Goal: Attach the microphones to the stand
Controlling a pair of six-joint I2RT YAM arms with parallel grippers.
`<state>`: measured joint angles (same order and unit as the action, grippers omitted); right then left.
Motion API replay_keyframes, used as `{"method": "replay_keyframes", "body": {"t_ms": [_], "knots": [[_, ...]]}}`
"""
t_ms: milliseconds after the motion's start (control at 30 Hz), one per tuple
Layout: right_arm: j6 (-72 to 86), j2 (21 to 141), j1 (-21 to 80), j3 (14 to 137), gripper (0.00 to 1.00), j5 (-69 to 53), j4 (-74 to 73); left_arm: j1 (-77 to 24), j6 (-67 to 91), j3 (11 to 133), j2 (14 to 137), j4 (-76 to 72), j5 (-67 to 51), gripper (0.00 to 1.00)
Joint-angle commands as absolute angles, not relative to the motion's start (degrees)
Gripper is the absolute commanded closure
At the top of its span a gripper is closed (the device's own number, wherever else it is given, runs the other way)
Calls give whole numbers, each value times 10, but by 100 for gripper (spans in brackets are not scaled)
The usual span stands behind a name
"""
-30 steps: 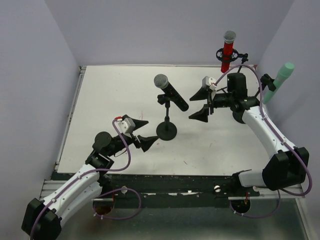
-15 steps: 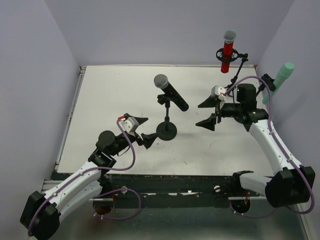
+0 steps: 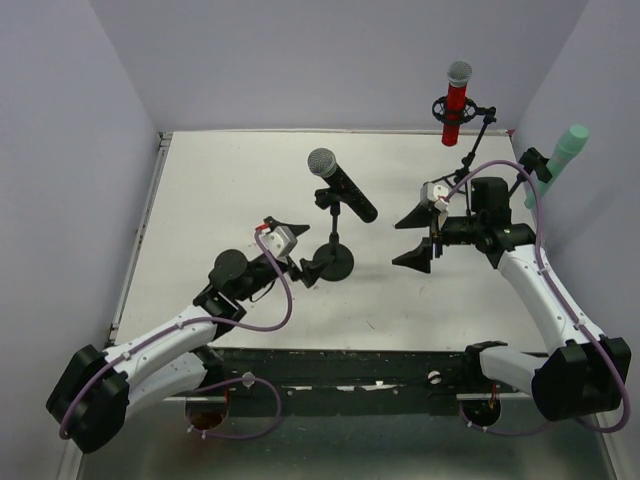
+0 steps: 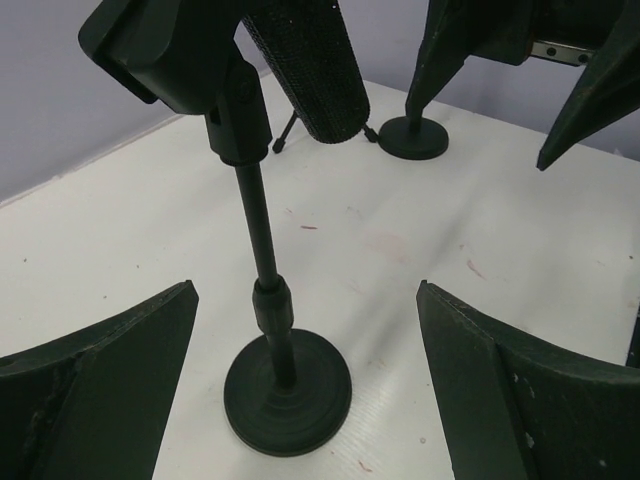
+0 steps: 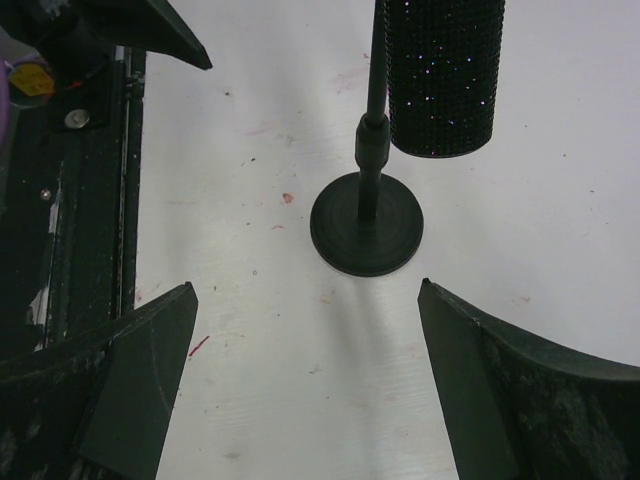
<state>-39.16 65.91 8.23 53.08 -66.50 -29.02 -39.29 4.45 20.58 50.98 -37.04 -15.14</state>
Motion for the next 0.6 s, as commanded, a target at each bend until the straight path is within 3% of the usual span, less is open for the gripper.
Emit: {"method": "replay_keyframes", "body": {"t_ms": [0, 233, 567], "knots": [[-401, 652, 82, 546, 0, -686, -311, -398, -19, 232, 580, -462, -127, 2], [-402, 650, 82, 546, 0, -688, -314, -392, -42, 267, 693, -554, -113, 2], [-406, 653, 82, 547, 0, -699, -323, -391, -25, 294, 787, -607, -97, 19]]}}
